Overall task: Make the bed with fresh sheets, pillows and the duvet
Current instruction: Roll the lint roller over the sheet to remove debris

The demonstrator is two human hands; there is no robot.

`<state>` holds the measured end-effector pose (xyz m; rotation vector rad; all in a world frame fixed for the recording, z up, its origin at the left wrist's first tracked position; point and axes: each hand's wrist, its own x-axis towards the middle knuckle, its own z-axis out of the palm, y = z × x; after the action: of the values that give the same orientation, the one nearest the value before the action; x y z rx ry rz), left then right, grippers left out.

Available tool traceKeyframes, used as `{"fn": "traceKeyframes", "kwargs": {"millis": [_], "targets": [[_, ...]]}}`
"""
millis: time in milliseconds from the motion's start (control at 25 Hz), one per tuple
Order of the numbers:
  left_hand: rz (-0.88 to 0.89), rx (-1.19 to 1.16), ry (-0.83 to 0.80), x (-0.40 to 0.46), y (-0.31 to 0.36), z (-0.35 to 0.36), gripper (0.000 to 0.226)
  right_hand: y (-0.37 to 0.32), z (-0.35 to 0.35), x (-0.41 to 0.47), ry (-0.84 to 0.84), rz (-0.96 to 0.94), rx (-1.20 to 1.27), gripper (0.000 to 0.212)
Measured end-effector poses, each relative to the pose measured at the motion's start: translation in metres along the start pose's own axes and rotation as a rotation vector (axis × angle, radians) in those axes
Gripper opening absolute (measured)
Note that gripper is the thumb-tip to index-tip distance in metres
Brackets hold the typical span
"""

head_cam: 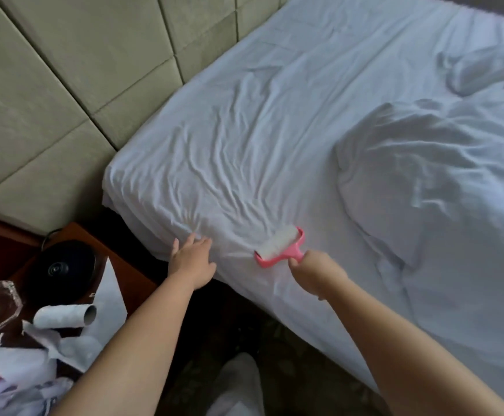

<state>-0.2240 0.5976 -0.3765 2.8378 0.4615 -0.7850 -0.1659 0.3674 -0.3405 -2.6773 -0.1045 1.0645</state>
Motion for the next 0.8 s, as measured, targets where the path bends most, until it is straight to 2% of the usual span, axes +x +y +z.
{"fn": "traceKeyframes", "kwargs": {"millis": [80,240,360,520,640,800], "targets": [[-0.023,-0.183,0.02,-0.036,0.024,-0.007,0.063,0.024,-0.004,-0.033,0.002,0.028,-0.007,0.039],[-0.158,-0.813,0.05,-0.104,0.072,-0.018,0.053,0.05,-0.024,-0.1,0.075,0.031,0.069,0.039],[-0.222,-1.014,0.075,-0.143,0.106,-0.04,0.044,0.053,-0.045,-0.145,0.133,-0.014,0.185,0.043],[-0.205,-1.279,0.102,-0.175,0.145,-0.065,0.033,0.05,-0.06,-0.186,0.184,-0.034,0.328,0.038],[-0.204,-1.433,0.161,-0.189,0.159,-0.09,0.025,0.048,-0.073,-0.205,0.272,-0.034,0.383,0.035],[-0.193,-1.61,0.124,-0.202,0.167,-0.115,0.021,0.042,-0.077,-0.226,0.323,-0.016,0.425,0.034]]}}
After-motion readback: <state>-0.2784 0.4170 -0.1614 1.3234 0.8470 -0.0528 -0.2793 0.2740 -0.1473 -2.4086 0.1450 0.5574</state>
